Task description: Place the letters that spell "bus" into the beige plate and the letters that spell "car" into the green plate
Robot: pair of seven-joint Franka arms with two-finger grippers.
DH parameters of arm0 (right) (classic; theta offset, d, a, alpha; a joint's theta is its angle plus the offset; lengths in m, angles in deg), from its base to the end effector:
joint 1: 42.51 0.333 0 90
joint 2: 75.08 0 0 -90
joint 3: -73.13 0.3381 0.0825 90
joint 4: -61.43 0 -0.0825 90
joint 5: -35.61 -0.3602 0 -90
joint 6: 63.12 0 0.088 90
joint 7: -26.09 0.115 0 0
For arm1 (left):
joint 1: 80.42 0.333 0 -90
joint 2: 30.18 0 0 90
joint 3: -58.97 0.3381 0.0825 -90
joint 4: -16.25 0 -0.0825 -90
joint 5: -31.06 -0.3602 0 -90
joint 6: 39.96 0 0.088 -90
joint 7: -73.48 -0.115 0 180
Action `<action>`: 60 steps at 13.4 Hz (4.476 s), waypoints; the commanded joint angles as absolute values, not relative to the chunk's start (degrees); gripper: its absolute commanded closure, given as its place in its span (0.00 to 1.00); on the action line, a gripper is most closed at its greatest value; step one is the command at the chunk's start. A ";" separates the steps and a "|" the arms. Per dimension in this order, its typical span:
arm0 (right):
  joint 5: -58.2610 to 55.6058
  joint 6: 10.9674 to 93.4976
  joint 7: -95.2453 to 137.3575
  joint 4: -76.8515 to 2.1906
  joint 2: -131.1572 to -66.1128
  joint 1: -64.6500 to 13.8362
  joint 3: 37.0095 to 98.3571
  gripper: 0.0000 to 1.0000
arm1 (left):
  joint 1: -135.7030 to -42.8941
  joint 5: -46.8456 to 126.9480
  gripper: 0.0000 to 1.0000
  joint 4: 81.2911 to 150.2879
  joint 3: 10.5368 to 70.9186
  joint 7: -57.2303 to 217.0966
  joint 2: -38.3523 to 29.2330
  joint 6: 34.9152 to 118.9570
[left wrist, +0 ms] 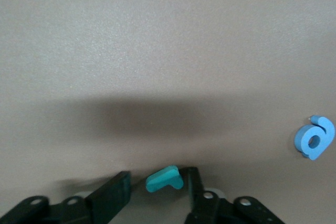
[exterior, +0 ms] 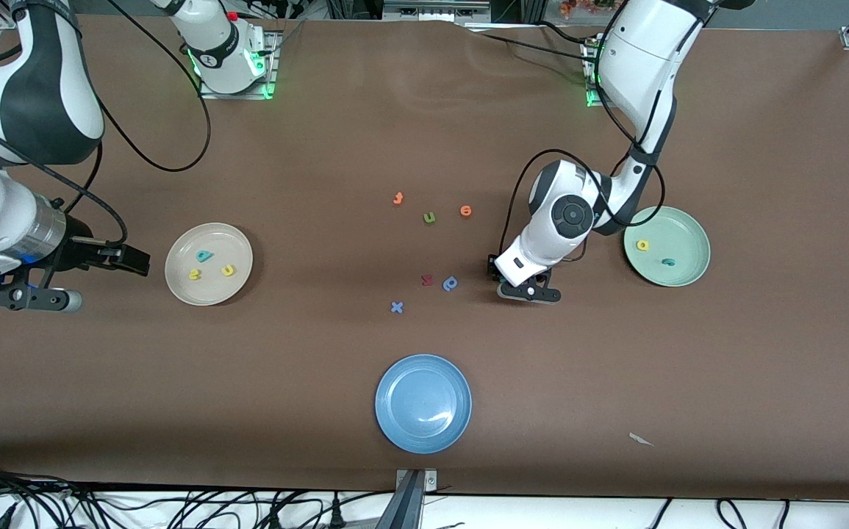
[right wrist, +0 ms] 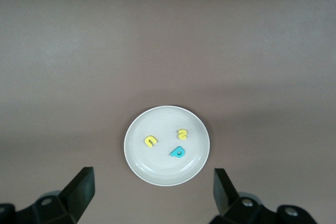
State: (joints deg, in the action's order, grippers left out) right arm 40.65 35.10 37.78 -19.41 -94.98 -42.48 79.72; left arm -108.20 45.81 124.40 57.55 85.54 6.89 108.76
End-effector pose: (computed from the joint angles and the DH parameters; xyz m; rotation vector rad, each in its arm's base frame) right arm 0.6424 0.0538 0.5193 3.0851 -0.1236 -0.0519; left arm 0.5588 -0.3065 0.1946 2.9735 -0.1150 0.0018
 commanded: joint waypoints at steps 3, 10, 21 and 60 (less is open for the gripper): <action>41.41 34.88 38.82 -20.75 -93.54 -43.47 81.30 0.00 | -109.08 46.35 0.58 124.27 58.96 85.17 7.44 108.75; 41.06 35.40 41.11 -20.75 -93.54 -43.30 81.48 0.00 | -108.99 44.33 0.60 124.18 59.23 85.35 7.26 108.48; 40.62 38.04 43.67 -21.19 -94.33 -43.47 81.04 0.00 | -108.81 43.11 0.88 124.09 59.32 85.17 5.85 106.11; 37.63 33.20 38.74 -23.91 -90.55 -43.74 79.28 0.00 | -90.01 22.89 0.00 125.89 60.56 64.25 -31.94 65.80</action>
